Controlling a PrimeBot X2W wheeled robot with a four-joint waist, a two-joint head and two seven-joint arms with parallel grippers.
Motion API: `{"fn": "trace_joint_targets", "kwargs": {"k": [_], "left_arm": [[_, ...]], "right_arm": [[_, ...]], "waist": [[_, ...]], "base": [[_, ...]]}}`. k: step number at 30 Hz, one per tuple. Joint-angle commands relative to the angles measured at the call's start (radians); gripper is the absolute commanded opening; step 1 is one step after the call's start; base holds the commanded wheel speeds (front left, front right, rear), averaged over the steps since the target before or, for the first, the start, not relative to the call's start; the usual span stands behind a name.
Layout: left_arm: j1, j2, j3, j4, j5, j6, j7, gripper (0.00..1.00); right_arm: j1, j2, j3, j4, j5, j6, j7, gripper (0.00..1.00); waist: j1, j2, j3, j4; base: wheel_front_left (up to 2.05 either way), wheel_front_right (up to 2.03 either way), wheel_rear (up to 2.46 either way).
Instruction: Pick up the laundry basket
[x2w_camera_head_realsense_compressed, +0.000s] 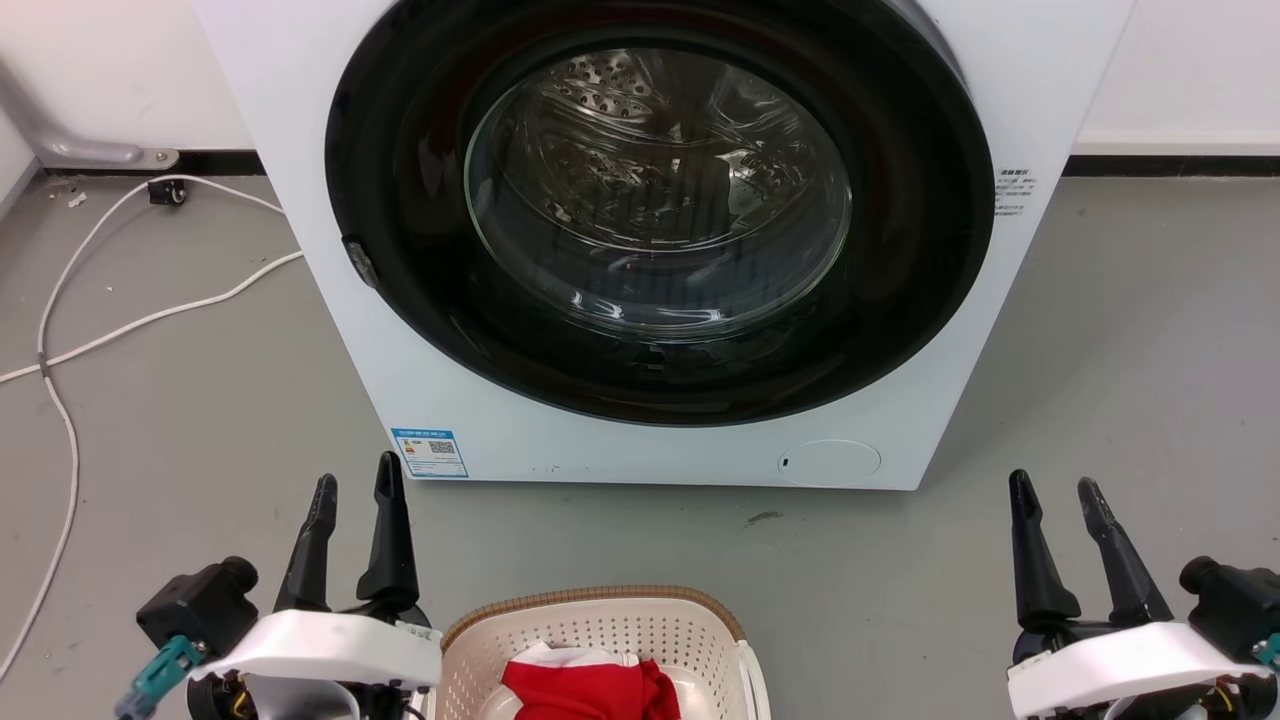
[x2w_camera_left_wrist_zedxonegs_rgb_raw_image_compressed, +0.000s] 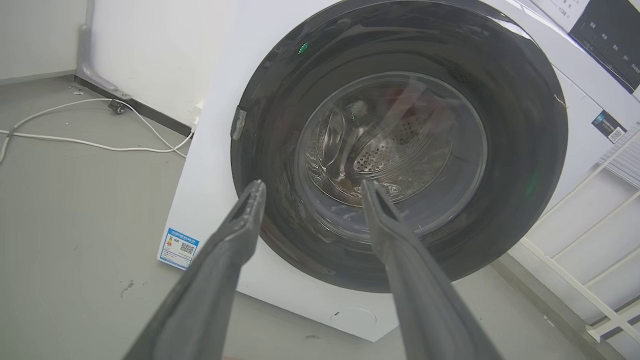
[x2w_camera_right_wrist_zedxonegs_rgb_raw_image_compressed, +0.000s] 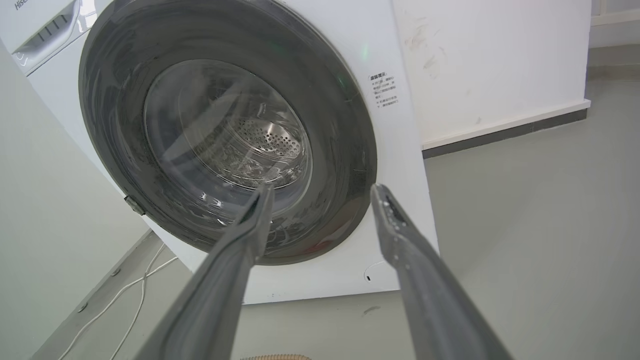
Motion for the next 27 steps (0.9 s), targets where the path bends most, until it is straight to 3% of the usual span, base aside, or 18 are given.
{"fn": "trace_joint_targets", "kwargs": {"k": [1,27], "left_arm": [[0.008,0.003,-0.004,-0.014,0.030,0.003,-0.012,1.00],[0.034,0.003,-0.029,-0.037,0.271,0.011,-0.073,1.00]], "right_arm": [[0.006,-0.003,0.004,-0.014,-0.032,0.000,-0.009,1.00],[0.042,-0.003,0.030,-0.037,-0.319,0.000,-0.072,1.00]], "waist": [[0.0000,-0.0001,0.000,0.000],[0.0000,-0.0001,-0.001,0.001]], "base": [[0.00,0.00,0.00],[0.00,0.00,0.00]]}}
